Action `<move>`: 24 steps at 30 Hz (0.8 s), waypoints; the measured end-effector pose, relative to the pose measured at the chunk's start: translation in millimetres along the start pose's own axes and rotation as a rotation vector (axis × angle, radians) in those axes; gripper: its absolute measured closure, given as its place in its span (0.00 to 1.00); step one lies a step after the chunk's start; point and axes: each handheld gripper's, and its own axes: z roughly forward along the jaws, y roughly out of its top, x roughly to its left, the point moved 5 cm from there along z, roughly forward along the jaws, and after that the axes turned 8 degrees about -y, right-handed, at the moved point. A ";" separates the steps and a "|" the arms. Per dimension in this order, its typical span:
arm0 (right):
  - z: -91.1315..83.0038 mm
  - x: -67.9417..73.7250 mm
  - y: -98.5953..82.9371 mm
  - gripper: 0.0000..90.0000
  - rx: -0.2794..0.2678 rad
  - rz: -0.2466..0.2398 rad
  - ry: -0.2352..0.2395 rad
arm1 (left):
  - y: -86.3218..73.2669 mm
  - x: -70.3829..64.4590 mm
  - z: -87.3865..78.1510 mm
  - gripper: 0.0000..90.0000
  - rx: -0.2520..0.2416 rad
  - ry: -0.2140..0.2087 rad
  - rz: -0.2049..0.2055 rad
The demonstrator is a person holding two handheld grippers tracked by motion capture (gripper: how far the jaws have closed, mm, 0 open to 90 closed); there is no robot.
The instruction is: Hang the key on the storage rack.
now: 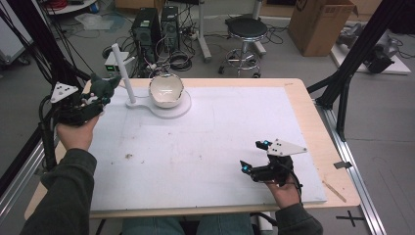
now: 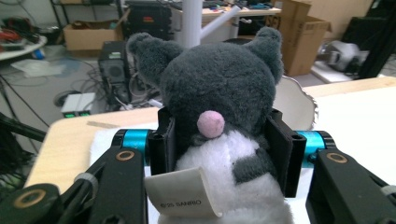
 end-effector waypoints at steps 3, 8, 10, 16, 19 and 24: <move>0.1 0.0 -0.1 0.11 -0.001 0.001 0.001 | 3.7 3.4 4.9 0.58 0.002 0.016 -0.004; 0.5 0.6 -0.1 0.11 -0.003 -0.003 0.006 | 7.4 6.6 11.6 0.58 0.016 0.022 0.001; 0.3 0.0 0.3 0.11 -0.005 -0.002 0.004 | 7.4 7.1 12.3 0.58 0.019 0.025 0.003; -0.3 0.3 0.4 0.11 -0.008 0.004 0.006 | 2.4 6.3 20.7 0.58 0.058 0.029 0.019; -0.3 0.6 0.6 0.11 -0.007 0.002 0.010 | 0.6 3.6 23.6 0.58 0.069 0.027 0.035; -1.0 0.6 1.2 0.11 -0.014 0.004 0.011 | -6.4 1.3 25.1 0.58 0.093 0.021 0.048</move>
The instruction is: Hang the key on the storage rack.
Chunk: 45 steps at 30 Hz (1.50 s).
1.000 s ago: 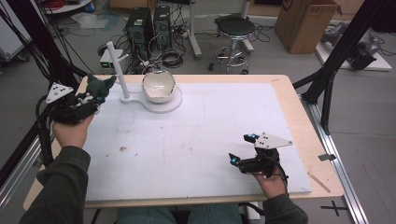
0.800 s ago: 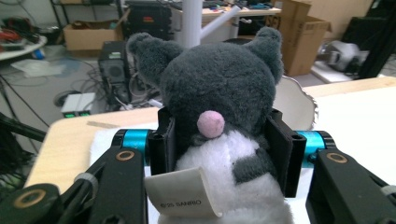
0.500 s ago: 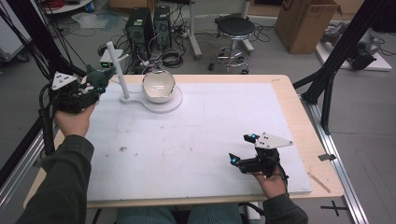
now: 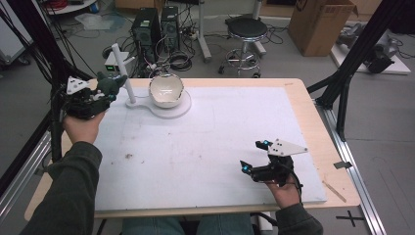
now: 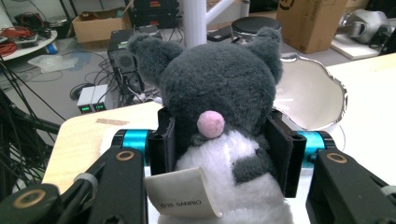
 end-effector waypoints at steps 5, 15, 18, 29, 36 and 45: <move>-0.1 0.9 -0.1 0.11 0.003 0.004 0.007 | -8.9 0.0 0.8 0.58 0.031 0.002 0.024; 0.6 0.3 -0.1 0.11 0.001 -0.003 0.003 | -8.5 2.5 0.1 0.58 0.006 -0.012 -0.005; 0.2 0.3 -0.2 0.11 0.003 0.002 0.006 | -6.4 7.6 -4.0 0.58 -0.017 -0.015 -0.046; 1.0 0.1 0.0 0.11 -0.001 0.002 0.006 | 1.3 6.0 -2.4 0.58 -0.049 -0.034 -0.062; 0.3 -0.5 -0.3 0.11 -0.001 0.008 0.005 | 0.3 -4.4 7.0 0.58 -0.002 -0.046 -0.009; 0.1 -0.3 -0.4 0.11 -0.003 0.004 0.011 | -3.1 -9.2 13.2 0.58 0.017 -0.050 0.013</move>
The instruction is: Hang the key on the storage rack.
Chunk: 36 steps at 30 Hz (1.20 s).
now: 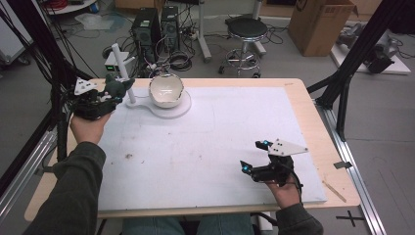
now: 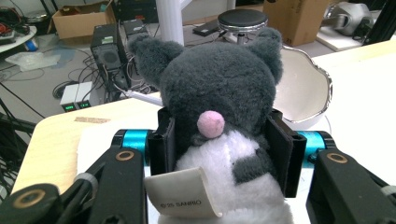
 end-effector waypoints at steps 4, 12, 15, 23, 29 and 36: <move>0.3 0.8 -0.3 0.11 0.004 0.003 0.002 | -0.5 -1.7 1.8 0.58 0.001 -0.005 0.003; 1.1 1.1 -0.9 0.11 0.006 -0.001 0.008 | -1.9 -5.1 7.2 0.58 0.007 -0.016 0.011; 1.2 1.2 -1.0 0.11 0.009 -0.002 0.010 | -3.2 -6.7 9.4 0.58 0.017 -0.014 0.025; 1.4 1.1 -1.3 0.11 0.008 -0.004 0.011 | -12.9 -1.1 12.0 0.57 0.036 0.002 -0.010; 1.1 1.6 -1.3 0.11 0.007 -0.004 0.010 | -18.0 0.4 14.2 0.57 0.052 0.009 -0.019; 1.4 1.8 -1.8 0.11 0.012 -0.004 0.013 | -19.6 0.6 16.8 0.56 0.056 0.011 -0.031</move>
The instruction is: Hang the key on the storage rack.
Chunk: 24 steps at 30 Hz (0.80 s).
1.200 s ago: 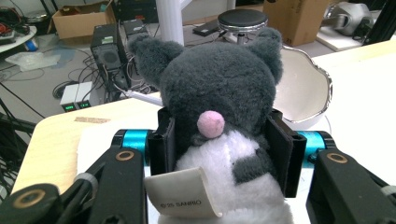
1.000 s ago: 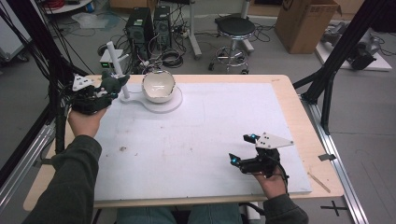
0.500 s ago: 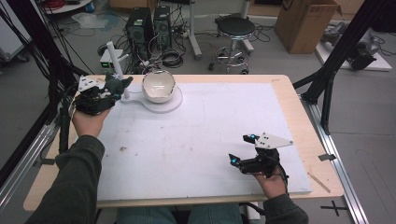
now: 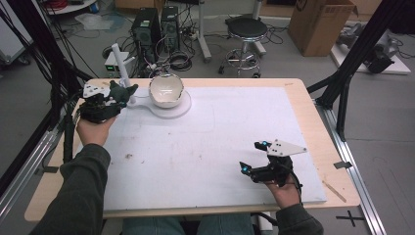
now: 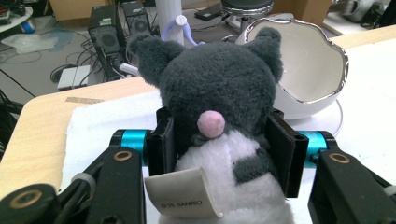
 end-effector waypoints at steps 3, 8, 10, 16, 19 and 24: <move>-0.2 -0.5 0.2 0.11 -0.004 -0.001 -0.002 | -0.3 0.3 0.9 0.55 0.002 0.001 -0.013; -0.9 -1.0 0.2 0.11 -0.007 -0.005 -0.003 | -3.2 0.2 3.7 0.54 0.028 0.014 -0.023; -1.4 -0.5 0.0 0.11 -0.003 0.001 -0.002 | -4.0 -0.1 4.6 0.54 0.034 0.015 -0.028; -1.4 -0.9 0.3 0.11 -0.007 0.000 -0.003 | -2.8 0.0 4.1 0.52 0.022 0.022 -0.029; -1.4 -0.7 0.3 0.11 -0.007 -0.002 -0.004 | -3.7 0.9 3.9 0.52 0.032 0.021 -0.030; -1.0 -0.3 0.6 0.11 -0.007 -0.003 -0.003 | -5.9 0.7 5.1 0.51 0.052 0.022 -0.028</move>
